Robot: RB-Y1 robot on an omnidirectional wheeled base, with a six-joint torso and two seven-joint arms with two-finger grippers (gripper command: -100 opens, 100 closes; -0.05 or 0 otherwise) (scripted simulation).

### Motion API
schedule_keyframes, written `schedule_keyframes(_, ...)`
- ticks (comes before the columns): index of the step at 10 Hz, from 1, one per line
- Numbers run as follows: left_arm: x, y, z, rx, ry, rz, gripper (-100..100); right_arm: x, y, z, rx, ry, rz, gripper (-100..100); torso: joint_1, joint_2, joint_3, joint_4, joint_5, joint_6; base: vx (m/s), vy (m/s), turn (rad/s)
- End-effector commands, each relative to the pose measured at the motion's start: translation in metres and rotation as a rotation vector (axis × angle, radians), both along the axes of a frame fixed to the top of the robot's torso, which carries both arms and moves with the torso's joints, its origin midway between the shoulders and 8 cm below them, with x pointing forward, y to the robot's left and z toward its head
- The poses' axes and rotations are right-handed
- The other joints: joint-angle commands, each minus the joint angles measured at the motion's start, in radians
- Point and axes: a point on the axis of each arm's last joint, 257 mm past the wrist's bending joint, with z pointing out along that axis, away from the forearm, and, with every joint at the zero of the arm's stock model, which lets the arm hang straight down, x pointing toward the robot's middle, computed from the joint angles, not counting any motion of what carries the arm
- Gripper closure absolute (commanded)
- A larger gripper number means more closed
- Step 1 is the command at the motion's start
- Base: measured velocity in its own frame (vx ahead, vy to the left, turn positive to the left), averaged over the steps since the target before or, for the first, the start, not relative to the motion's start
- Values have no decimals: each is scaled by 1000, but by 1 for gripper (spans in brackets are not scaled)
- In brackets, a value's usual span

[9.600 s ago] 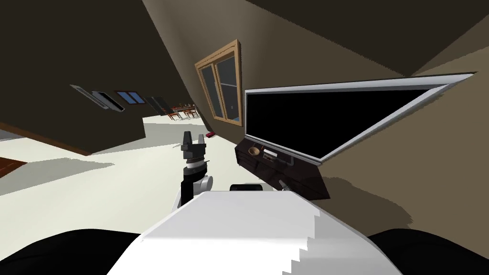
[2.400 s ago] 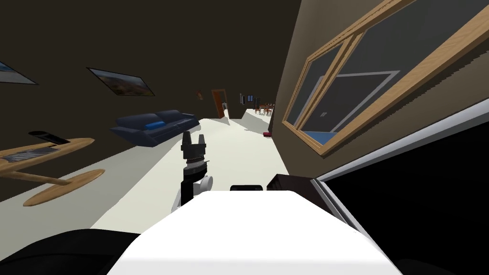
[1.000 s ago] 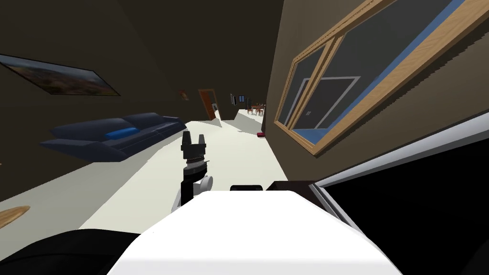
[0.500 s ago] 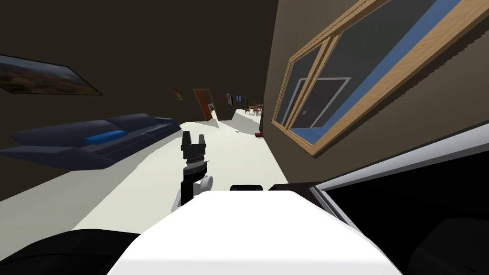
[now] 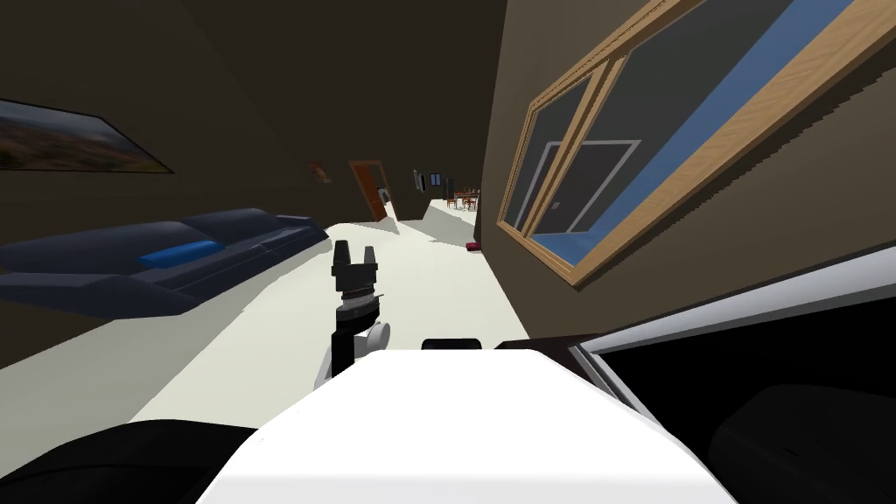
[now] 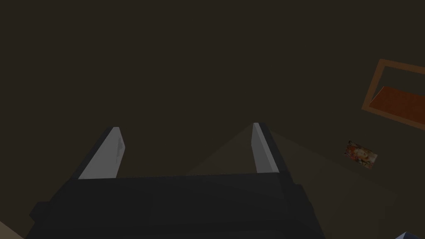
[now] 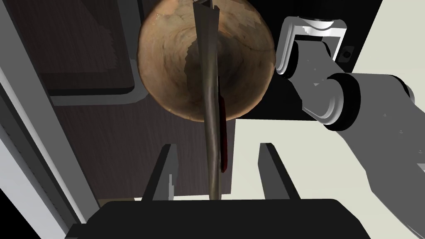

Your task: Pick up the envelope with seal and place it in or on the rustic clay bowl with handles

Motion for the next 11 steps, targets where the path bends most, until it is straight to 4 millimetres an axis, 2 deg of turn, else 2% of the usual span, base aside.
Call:
schedule_keyframes(1, 0, 0, 0, 0, 0, 0, 0, 0, 0, 0, 0, 0, 0, -100, 0, 0, 0, 0, 0, 0, 0, 0, 0)
schedule_keyframes(4, 0, 0, 0, 0, 0, 0, 0, 0, 0, 0, 0, 0, 0, -100, 0, 1, 0, 0, 0, 0, 0, 0, 0)
schedule_keyframes(5, 0, 0, 0, 0, 0, 0, 0, 0, 0, 0, 0, 0, 0, 0, 0, 1, 1, 0, 0, 0, 0, 0, 0)
schedule_keyframes(6, 0, 0, 0, 0, 0, 0, 0, -13, 7, 6, 6, 8, -16, -100, 0, 1, 1, 0, 0, 0, 2, -14, 160)
schedule_keyframes(7, 0, 0, 0, 0, 0, 0, 0, -13, 6, 6, 1, 6, -22, -100, -1, 1, 1, 0, 0, 0, 0, -25, 84)
schedule_keyframes(8, 0, 0, 0, 0, 0, 0, 0, -24, 15, 12, 15, 16, -29, -100, -1, 1, 1, 0, 0, 0, -2, -27, 145)
schedule_keyframes(9, 0, 0, 0, 0, 0, 0, 0, -25, 13, 13, 2, 10, -44, -100, -2, 1, 1, 0, 0, 0, -6, -28, 72)
schedule_keyframes(10, 0, 0, 0, 0, 0, 0, 0, -35, 23, 18, 19, 19, -48, -100, -2, 1, 1, 0, 0, 0, -5, -32, 135)
schedule_keyframes(11, 0, 0, 0, 0, 0, 0, 0, -35, 20, 19, 3, 12, -66, -100, -2, 1, 1, 0, 0, 0, -1, -28, 76)
